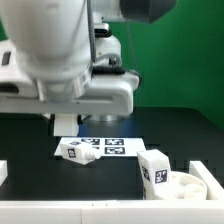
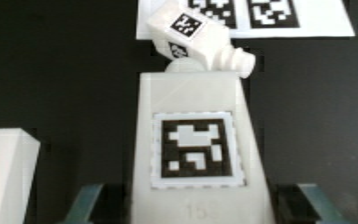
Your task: Assemble stool
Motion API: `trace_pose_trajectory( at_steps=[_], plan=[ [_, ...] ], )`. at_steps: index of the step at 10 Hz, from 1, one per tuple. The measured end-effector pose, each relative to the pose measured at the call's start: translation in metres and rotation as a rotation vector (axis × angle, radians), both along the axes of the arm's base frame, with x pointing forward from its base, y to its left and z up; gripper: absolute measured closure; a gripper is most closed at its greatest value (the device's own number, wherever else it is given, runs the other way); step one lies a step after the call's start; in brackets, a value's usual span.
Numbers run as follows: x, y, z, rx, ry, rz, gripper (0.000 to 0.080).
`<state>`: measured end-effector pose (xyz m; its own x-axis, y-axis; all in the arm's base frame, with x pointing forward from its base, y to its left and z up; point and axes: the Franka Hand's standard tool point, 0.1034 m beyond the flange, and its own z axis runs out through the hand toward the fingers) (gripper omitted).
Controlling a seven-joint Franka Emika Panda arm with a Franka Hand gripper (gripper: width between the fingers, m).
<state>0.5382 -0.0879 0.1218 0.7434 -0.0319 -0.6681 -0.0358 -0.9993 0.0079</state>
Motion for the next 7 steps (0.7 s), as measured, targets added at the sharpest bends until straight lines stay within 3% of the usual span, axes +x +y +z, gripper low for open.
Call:
trace_pose_trajectory(
  at_steps=[3,7],
  plan=[
    [0.01,-0.001,-0.001,-0.012,-0.195,0.01,0.0465],
    [0.042,0.078,0.059,-0.041,-0.487,-0.005,0.0465]
  ],
)
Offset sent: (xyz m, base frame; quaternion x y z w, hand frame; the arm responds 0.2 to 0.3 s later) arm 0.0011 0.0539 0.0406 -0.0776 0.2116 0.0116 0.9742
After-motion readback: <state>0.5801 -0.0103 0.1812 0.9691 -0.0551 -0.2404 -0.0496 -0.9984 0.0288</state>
